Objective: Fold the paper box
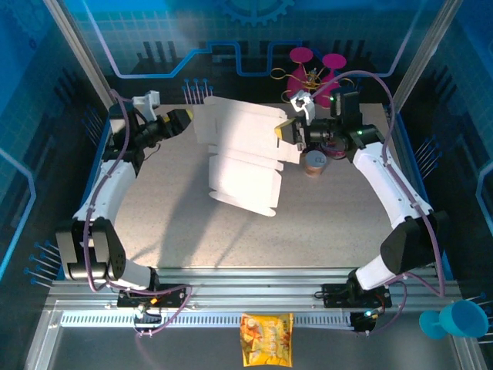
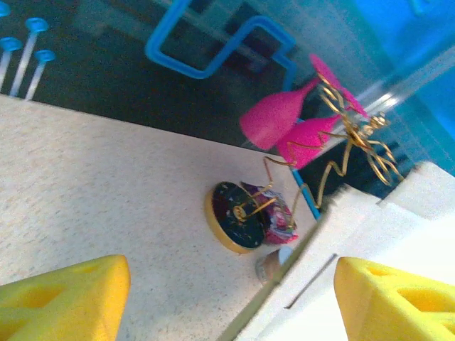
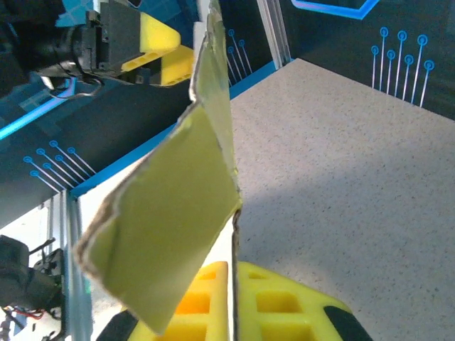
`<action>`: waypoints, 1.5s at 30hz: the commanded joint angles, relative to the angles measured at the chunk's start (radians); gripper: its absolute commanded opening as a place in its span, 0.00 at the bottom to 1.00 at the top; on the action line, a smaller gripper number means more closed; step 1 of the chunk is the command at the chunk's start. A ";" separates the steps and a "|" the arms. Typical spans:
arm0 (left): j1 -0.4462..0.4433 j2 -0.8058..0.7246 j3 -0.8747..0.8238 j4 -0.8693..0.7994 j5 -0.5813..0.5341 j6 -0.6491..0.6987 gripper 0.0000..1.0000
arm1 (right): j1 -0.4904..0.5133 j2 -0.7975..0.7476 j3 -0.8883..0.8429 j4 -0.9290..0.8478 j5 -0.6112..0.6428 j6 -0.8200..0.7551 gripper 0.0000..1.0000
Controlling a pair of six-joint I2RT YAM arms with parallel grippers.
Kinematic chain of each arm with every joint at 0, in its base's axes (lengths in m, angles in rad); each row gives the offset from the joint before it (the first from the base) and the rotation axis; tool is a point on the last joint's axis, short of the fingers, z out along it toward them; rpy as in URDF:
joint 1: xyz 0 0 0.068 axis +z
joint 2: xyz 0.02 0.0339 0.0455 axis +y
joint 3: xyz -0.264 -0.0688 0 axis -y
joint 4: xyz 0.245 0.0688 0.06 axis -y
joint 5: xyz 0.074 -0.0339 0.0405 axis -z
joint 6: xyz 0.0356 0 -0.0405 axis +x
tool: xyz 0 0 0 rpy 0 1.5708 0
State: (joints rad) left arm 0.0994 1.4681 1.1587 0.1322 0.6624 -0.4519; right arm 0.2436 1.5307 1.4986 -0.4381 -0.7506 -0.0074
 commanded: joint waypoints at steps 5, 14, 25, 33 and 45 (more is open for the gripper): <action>-0.007 0.039 -0.044 0.254 0.262 0.090 0.78 | -0.031 0.016 0.020 -0.093 -0.097 -0.058 0.00; -0.058 0.097 -0.052 0.175 0.301 0.233 0.77 | -0.049 0.027 0.020 -0.104 -0.146 -0.070 0.00; -0.127 0.123 -0.041 0.159 0.263 0.272 0.60 | -0.056 0.072 0.036 -0.113 -0.176 -0.079 0.00; -0.165 0.071 -0.055 0.048 0.200 0.337 0.21 | -0.067 0.110 0.057 -0.092 -0.165 -0.053 0.00; -0.226 -0.117 -0.219 0.053 -0.210 0.421 0.00 | 0.015 0.087 0.060 -0.035 0.269 0.157 0.46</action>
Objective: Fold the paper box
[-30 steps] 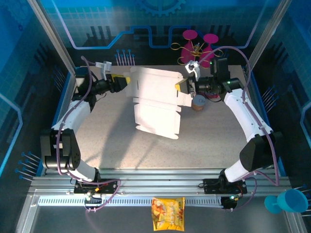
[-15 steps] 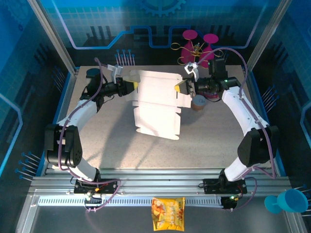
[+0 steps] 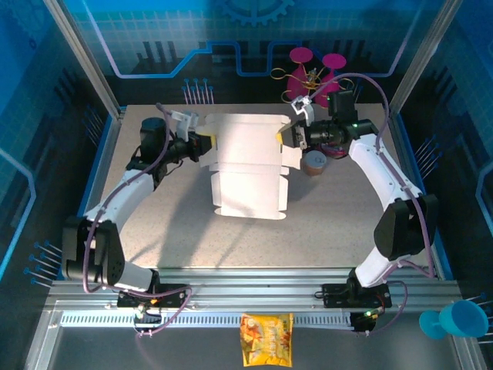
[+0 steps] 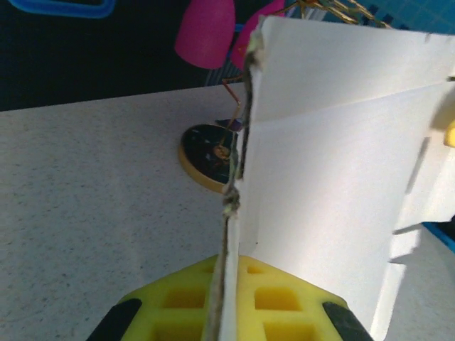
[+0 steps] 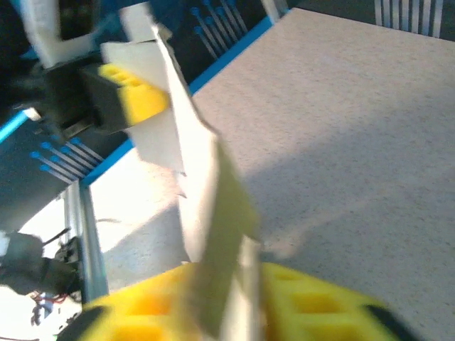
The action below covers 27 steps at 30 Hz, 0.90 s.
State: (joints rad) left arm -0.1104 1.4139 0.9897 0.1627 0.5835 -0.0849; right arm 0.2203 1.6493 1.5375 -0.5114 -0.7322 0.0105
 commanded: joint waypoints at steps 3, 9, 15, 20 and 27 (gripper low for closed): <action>-0.029 -0.114 -0.108 0.053 -0.164 0.080 0.00 | 0.075 -0.110 -0.034 0.044 0.475 0.390 0.49; -0.063 -0.177 -0.177 0.046 -0.238 0.126 0.00 | 0.306 -0.338 -0.193 0.031 0.994 0.781 0.51; -0.084 -0.205 -0.213 0.049 -0.302 0.128 0.00 | 0.395 -0.273 -0.062 -0.138 1.000 1.089 0.45; -0.104 -0.210 -0.209 0.059 -0.347 0.147 0.00 | 0.402 -0.169 0.087 -0.268 0.925 1.381 0.44; -0.123 -0.220 -0.239 0.083 -0.358 0.162 0.00 | 0.442 0.159 0.521 -0.546 0.883 1.628 0.50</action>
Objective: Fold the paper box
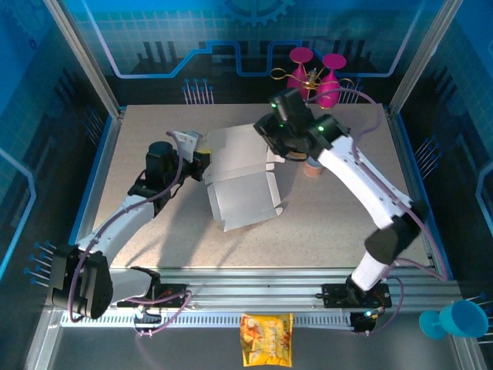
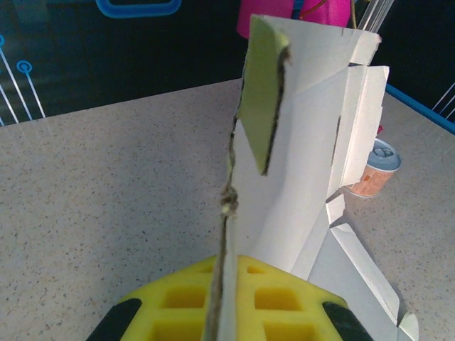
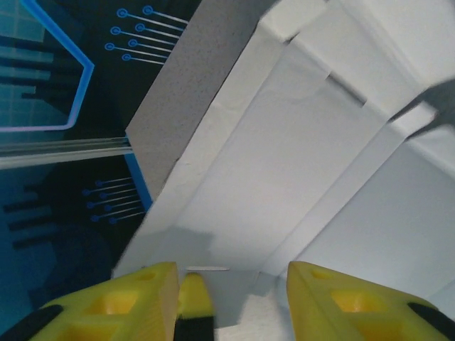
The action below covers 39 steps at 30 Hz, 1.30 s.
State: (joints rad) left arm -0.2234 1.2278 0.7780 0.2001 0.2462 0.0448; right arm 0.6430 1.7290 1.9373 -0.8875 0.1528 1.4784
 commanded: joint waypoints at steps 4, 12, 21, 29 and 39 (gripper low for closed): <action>-0.014 -0.054 -0.049 0.048 -0.018 0.040 0.00 | 0.015 0.163 0.182 -0.111 -0.013 0.218 0.56; -0.018 -0.096 -0.066 0.012 -0.009 0.072 0.00 | 0.002 0.252 0.197 0.002 -0.054 0.257 0.56; -0.018 -0.099 -0.067 -0.005 0.001 0.088 0.00 | -0.020 0.236 0.111 0.169 -0.071 0.269 0.54; -0.018 -0.097 -0.064 -0.007 0.002 0.095 0.00 | -0.032 0.207 0.052 0.222 -0.091 0.257 0.48; -0.018 -0.098 -0.053 -0.027 0.005 0.110 0.00 | -0.074 0.235 0.005 0.361 -0.123 0.261 0.44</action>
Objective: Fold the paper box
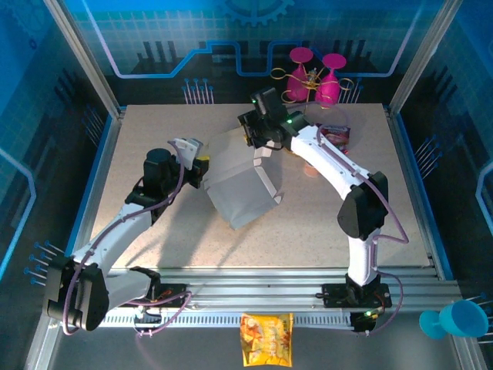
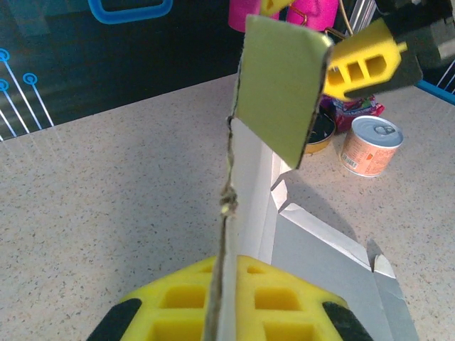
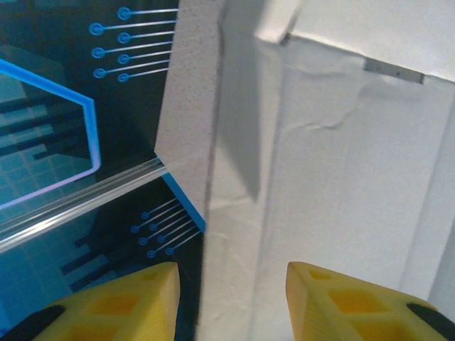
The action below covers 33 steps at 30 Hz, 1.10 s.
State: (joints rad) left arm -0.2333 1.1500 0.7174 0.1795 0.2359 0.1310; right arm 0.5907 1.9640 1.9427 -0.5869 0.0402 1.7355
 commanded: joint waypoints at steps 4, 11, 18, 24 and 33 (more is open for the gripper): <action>-0.008 -0.026 0.003 -0.008 0.013 0.024 0.00 | -0.026 -0.005 -0.022 0.081 -0.024 0.003 0.38; -0.008 -0.020 0.006 -0.006 0.011 0.027 0.00 | -0.026 -0.009 -0.068 0.112 -0.056 0.033 0.36; -0.008 -0.019 0.008 -0.006 0.013 0.030 0.00 | -0.015 -0.008 -0.073 0.108 -0.072 0.043 0.29; -0.007 -0.019 0.008 -0.005 0.015 0.030 0.00 | -0.011 -0.011 -0.083 0.108 -0.068 0.048 0.21; 0.006 -0.027 -0.001 -0.002 0.020 0.000 0.00 | -0.007 -0.061 -0.166 0.131 -0.035 0.066 0.00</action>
State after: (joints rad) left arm -0.2329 1.1500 0.7170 0.1570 0.2359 0.1371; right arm 0.5728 1.9530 1.8141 -0.4603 -0.0242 1.7874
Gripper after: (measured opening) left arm 0.061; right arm 0.059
